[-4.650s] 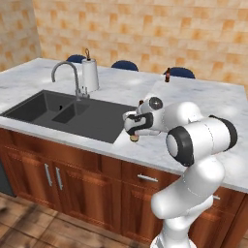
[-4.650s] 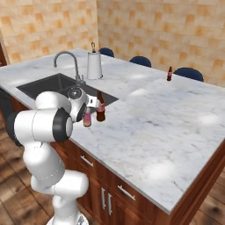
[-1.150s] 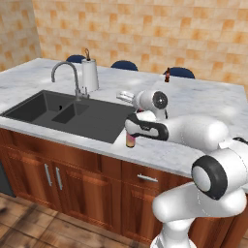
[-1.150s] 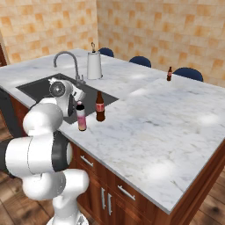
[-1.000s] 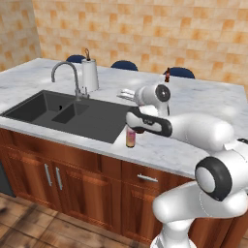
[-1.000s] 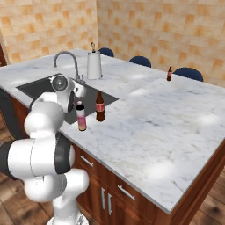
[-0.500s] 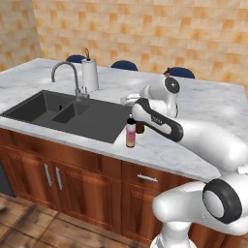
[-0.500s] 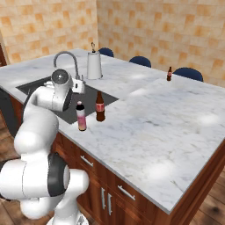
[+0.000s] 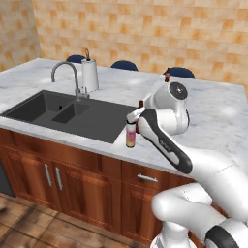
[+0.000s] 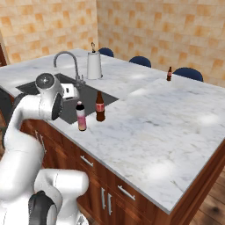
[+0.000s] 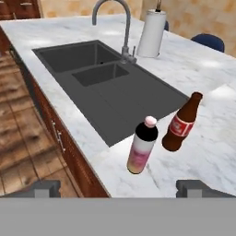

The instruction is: Place the large bottle from the dining counter next to the other large bottle outside the sink, and place the small bottle from the dining counter next to the other small bottle inside the sink.

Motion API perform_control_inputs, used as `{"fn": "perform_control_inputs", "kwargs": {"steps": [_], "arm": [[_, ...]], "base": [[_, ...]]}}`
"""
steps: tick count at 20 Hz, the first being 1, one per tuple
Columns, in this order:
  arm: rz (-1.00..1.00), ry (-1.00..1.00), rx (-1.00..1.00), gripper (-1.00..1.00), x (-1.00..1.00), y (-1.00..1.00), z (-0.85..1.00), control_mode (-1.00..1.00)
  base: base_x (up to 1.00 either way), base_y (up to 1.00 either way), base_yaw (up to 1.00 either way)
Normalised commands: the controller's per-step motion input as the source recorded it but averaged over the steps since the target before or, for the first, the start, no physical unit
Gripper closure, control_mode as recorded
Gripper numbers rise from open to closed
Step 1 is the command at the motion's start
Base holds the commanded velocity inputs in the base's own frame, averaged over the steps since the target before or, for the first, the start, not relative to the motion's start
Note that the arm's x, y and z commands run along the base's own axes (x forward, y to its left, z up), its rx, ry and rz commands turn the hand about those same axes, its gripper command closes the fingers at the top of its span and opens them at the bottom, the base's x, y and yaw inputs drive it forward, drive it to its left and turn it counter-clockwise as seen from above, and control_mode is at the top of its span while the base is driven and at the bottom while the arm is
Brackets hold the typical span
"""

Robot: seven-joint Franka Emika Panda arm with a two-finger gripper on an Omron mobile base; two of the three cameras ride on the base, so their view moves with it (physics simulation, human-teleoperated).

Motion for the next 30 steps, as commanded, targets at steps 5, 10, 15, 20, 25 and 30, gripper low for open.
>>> {"fn": "perform_control_inputs", "kwargs": {"steps": [5,10,15,20,25,30], "arm": [[0.0,0.0,-0.1,-1.0,-0.69,-0.02,-0.12,-1.0],[0.0,0.0,0.0,-1.0,-0.2,-0.2,0.0,-1.0],[0.0,0.0,0.02,-1.0,-0.28,-0.25,0.0,-1.0],[0.0,0.0,0.0,-1.0,-0.14,-0.05,-0.01,-1.0],[0.0,0.0,0.01,-1.0,0.0,0.0,-0.04,1.0],[0.0,0.0,0.0,-1.0,0.0,0.0,0.0,1.0]], "base": [[0.0,0.0,0.0],[0.0,0.0,0.0],[0.0,0.0,0.0],[0.0,0.0,0.0],[-0.26,0.0,0.0],[-0.91,0.0,0.0]]}}
